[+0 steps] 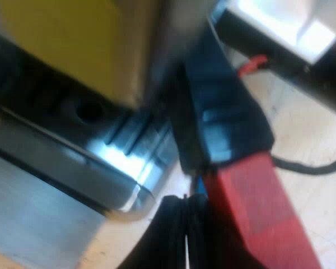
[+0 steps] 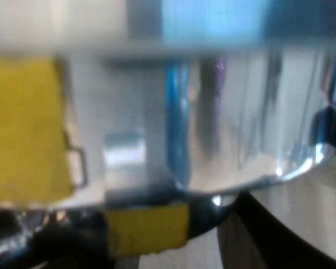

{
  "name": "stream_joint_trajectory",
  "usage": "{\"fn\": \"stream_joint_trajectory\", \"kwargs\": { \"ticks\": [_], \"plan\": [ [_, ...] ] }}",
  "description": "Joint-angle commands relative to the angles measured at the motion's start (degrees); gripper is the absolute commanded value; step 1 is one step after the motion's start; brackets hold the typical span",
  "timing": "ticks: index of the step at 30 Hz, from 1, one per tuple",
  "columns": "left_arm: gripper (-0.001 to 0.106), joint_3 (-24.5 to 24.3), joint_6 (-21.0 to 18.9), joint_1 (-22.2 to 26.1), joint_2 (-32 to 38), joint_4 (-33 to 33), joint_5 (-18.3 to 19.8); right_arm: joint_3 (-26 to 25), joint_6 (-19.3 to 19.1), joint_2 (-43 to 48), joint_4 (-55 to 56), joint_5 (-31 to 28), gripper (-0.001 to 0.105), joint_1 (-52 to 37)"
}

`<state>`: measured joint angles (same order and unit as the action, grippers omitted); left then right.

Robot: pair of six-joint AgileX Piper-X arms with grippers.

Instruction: Put the handle in the coffee machine

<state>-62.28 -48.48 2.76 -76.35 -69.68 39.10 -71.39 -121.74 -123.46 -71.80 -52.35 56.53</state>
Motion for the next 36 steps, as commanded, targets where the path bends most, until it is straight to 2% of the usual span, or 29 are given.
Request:
{"fn": "stream_joint_trajectory", "kwargs": {
  "ticks": [1, 4, 10, 15, 17, 20, 23, 28, 34, 36],
  "plan": [
    [0.0, 3.1, -0.6, -0.6, 1.9, -1.1, 1.9, -1.5, -0.2, 4.8, -2.9, 2.1, 0.037, -0.2],
    [0.0, 6.3, -0.6, -0.6, 4.7, 1.2, 1.9, -1.5, -0.2, 5.1, -2.4, 1.6, 0.038, -0.2],
    [0.0, 7.6, -1.3, -2.5, 6.4, 3.1, 1.9, -1.3, -0.2, 6.0, -1.9, 1.5, 0.038, -0.2],
    [0.0, 7.6, -4.4, -7.2, 6.4, 3.9, 1.7, -1.1, 0.9, 8.8, 8.9, -0.9, 0.038, 1.2],
    [0.0, 7.6, -6.6, -7.8, 6.4, 4.3, 1.6, -1.1, 1.7, 10.1, 13.0, -0.9, 0.038, 1.5],
    [0.0, 7.6, -7.0, -7.7, 6.4, 4.1, 1.6, -0.6, 3.1, 12.5, 18.7, -0.4, 0.038, 1.7],
    [0.0, 7.6, -7.0, -7.7, 6.5, 4.1, 1.6, 2.6, 6.9, 15.7, 24.1, 0.4, 0.038, 1.7],
    [0.0, 7.6, -7.6, -7.7, 7.3, 4.3, 1.6, 9.0, 7.5, 21.9, 29.9, 2.1, 0.038, 2.1],
    [0.0, 7.6, -13.4, -7.7, 9.5, 8.7, 1.6, 17.5, 8.1, 30.5, 39.7, 3.7, 0.038, 3.1],
    [0.0, 7.8, -14.6, -7.7, 9.8, 9.4, 1.6, 20.9, 10.5, 34.6, 43.4, 3.8, 0.041, 3.2]
  ]
}}
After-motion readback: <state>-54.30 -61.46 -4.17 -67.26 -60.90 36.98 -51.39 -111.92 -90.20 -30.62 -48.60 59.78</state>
